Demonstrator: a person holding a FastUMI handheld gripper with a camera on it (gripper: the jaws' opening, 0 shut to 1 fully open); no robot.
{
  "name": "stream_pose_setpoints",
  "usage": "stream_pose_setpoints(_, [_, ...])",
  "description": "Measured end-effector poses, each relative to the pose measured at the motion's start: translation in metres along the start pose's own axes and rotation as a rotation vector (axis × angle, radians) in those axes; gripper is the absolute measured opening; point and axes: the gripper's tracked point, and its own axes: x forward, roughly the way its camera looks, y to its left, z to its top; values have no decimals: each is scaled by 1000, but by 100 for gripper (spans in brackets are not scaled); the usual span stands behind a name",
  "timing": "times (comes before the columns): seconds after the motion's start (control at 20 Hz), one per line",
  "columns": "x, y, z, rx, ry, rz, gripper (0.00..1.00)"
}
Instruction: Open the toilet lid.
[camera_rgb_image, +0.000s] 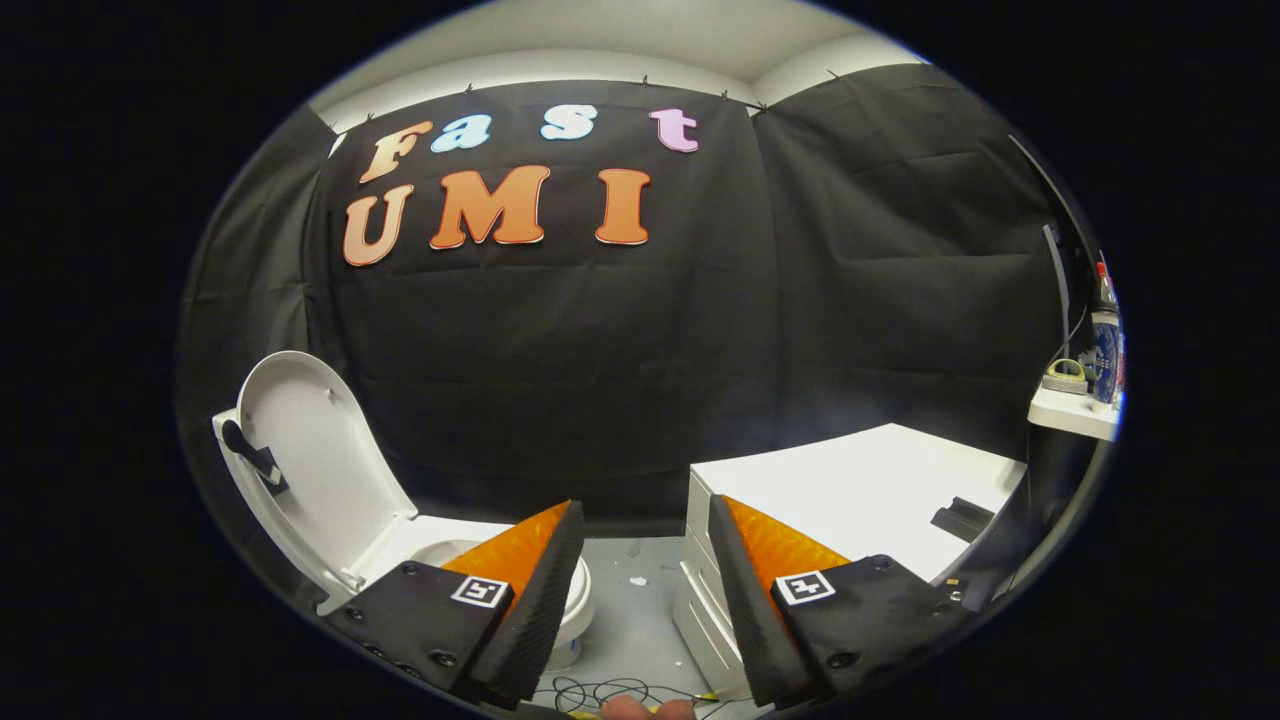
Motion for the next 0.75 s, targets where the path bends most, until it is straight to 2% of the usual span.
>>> stream_pose_setpoints(0.75, [-1, -1, 0, 0, 5, -2, 82])
